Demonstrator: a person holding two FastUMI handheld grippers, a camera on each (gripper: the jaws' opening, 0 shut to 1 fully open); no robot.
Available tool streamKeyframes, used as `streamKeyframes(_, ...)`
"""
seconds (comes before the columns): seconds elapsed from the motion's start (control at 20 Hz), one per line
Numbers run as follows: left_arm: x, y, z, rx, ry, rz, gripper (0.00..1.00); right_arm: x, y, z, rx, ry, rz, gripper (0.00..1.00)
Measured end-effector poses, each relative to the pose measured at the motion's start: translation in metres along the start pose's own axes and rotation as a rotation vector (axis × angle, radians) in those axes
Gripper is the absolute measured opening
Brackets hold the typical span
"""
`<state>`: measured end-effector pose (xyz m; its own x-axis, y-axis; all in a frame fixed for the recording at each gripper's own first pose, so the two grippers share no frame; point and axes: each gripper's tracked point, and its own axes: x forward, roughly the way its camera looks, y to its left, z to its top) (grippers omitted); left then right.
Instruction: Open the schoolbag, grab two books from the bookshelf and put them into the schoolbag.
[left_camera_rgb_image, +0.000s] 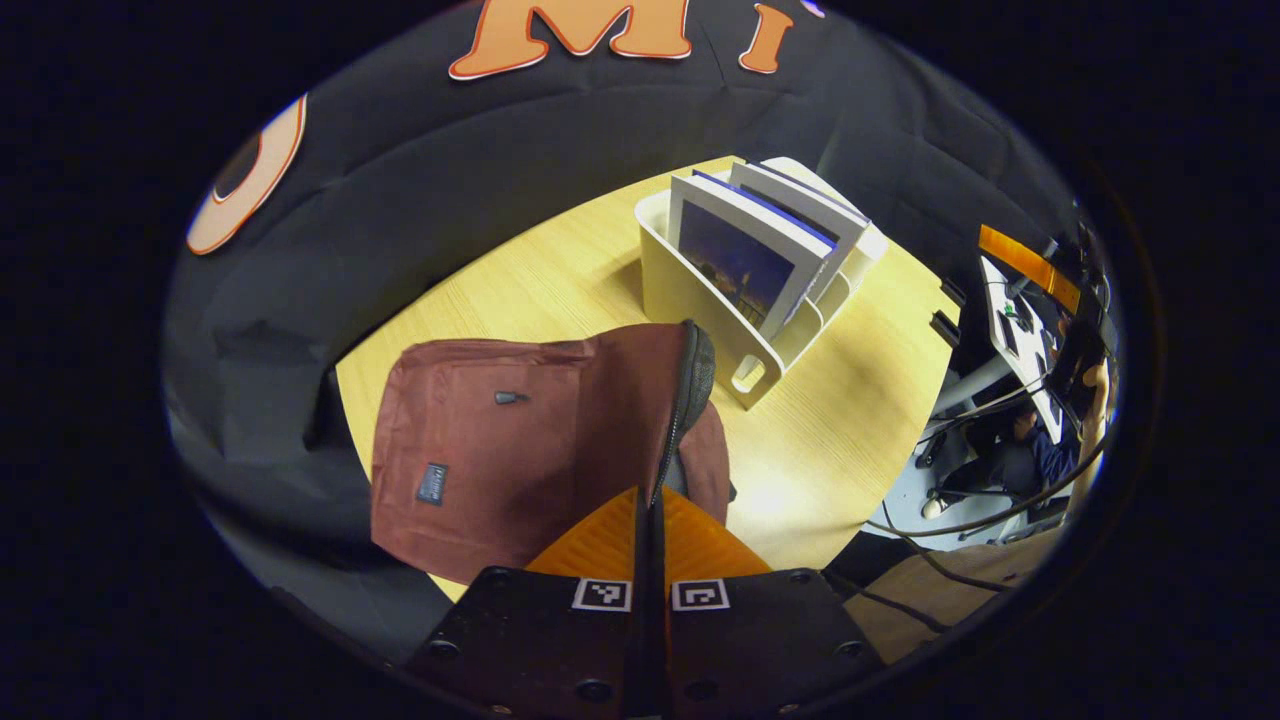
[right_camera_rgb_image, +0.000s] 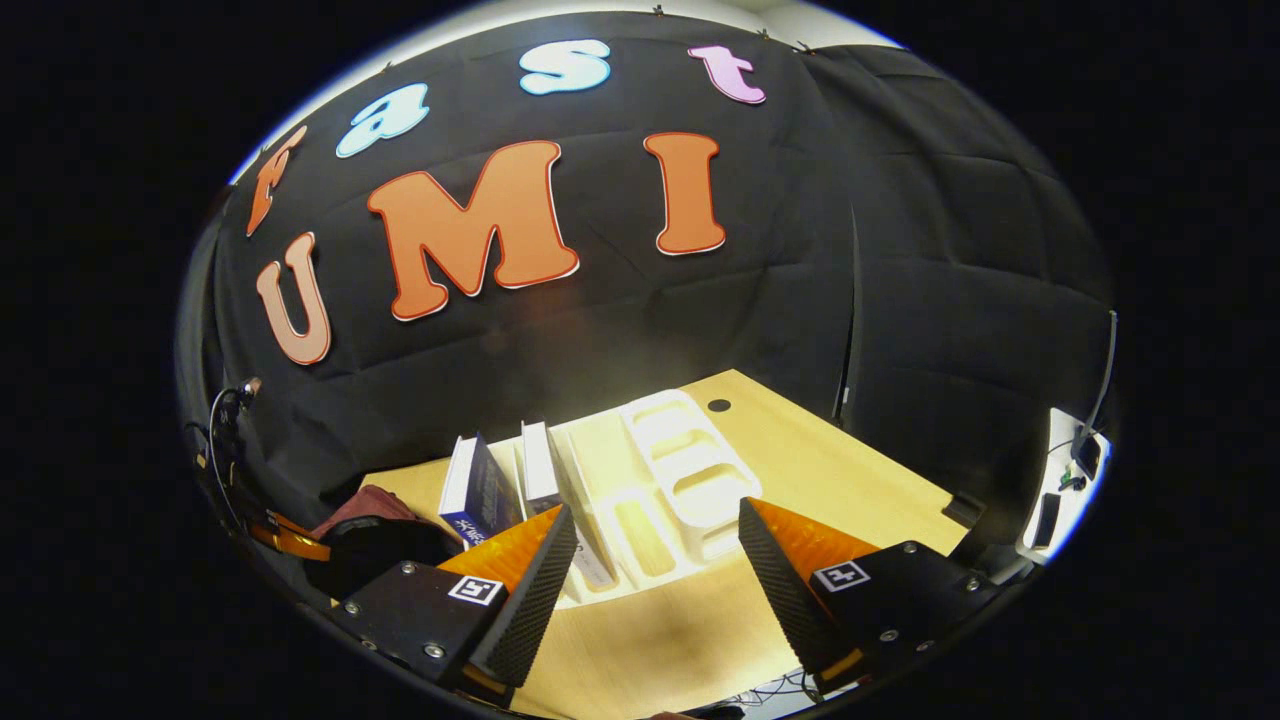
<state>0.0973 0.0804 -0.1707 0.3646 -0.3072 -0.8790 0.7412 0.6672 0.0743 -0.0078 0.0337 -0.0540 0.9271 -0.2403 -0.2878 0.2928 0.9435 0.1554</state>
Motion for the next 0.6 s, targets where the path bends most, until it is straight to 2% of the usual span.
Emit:
streamKeyframes(0.2, -0.022, 0.030, 0.020, 0.061, -0.025, 0.032, 0.01, -0.006, 0.024, 0.008, -0.019, 0.023, 0.016, 0.97)
streamKeyframes(0.4, -0.034, 0.054, 0.027, 0.053, -0.038, 0.044, 0.01, -0.001, 0.047, 0.027, -0.089, 0.035, 0.046, 0.97)
streamKeyframes(0.6, -0.030, 0.060, 0.020, 0.043, -0.037, 0.023, 0.01, 0.015, 0.089, 0.057, -0.199, 0.064, 0.111, 0.97)
